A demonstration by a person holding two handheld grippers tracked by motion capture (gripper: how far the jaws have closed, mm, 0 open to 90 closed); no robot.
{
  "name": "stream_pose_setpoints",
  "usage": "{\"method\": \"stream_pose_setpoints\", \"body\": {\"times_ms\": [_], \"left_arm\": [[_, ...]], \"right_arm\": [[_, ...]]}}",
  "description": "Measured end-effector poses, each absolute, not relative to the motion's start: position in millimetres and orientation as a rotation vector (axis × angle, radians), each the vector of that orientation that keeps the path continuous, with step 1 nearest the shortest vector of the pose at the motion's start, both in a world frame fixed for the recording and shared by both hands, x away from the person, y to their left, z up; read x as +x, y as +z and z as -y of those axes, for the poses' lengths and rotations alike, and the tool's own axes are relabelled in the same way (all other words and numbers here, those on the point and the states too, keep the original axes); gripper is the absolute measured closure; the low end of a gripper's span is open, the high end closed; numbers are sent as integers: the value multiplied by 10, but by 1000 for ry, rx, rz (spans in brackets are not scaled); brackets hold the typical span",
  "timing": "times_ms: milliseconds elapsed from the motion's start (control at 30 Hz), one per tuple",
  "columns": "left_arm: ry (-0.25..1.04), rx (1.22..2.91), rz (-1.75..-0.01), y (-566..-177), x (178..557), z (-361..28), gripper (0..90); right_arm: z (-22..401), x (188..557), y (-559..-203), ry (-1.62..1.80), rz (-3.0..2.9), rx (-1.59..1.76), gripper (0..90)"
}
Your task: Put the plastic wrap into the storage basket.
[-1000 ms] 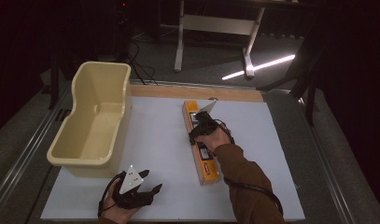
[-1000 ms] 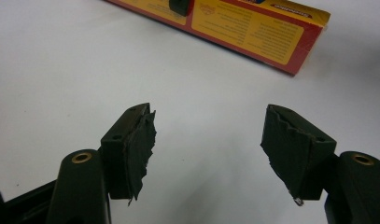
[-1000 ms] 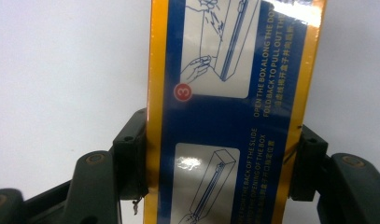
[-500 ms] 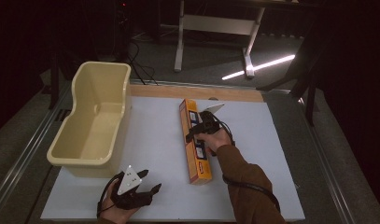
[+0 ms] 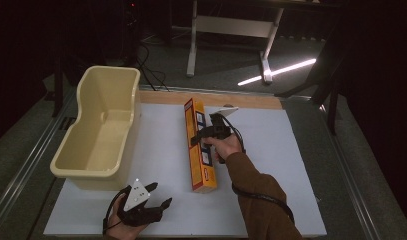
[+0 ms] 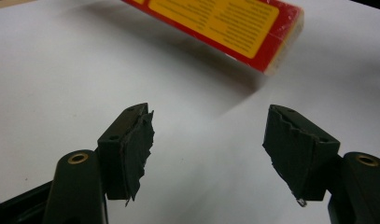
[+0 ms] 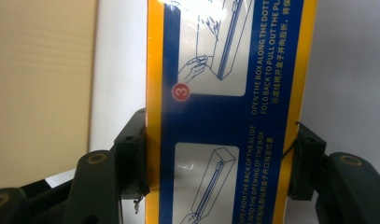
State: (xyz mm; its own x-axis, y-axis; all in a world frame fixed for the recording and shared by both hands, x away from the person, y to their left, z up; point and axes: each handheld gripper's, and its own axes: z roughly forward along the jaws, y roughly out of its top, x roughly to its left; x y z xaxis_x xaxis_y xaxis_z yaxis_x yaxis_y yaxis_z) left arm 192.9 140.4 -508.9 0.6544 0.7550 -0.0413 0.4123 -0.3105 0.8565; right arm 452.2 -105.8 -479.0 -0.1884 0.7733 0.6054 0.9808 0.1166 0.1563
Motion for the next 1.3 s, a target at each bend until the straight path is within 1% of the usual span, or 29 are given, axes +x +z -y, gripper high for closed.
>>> {"method": "stream_pose_setpoints", "body": {"times_ms": [200, 267, 600, 733, 800, 1000, 1067, 1233, 1300], "left_arm": [[419, 1924, -909, -5092, 1943, -1413, 299], [407, 1924, -906, -5097, 1949, -1407, 270], [415, 1944, -886, -5107, 1938, -1338, 223], [414, 1965, -888, -5121, 1946, -1295, 221], [398, 1973, -865, -5127, 1942, -1287, 179], [418, 1970, -877, -5138, 1946, -1281, 188], [424, 1967, -880, -5136, 1944, -1285, 209], [458, 1925, -882, -5118, 1930, -1306, 228], [435, 1890, -853, -5107, 1926, -1313, 222]], "right_arm": [[989, 4569, -4679, -782, 2040, -1682, 387], [961, 4590, -4637, -799, 2028, -1674, 387], [882, 4617, -4479, -869, 2006, -1649, 387], [853, 4620, -4421, -890, 2002, -1638, 386], [836, 4624, -4390, -898, 1998, -1639, 386], [797, 4632, -4319, -947, 1970, -1628, 387], [766, 4627, -4280, -972, 1956, -1619, 387], [671, 4619, -4188, -1020, 1936, -1604, 386], [638, 4616, -4167, -1029, 1933, -1598, 386]]}}
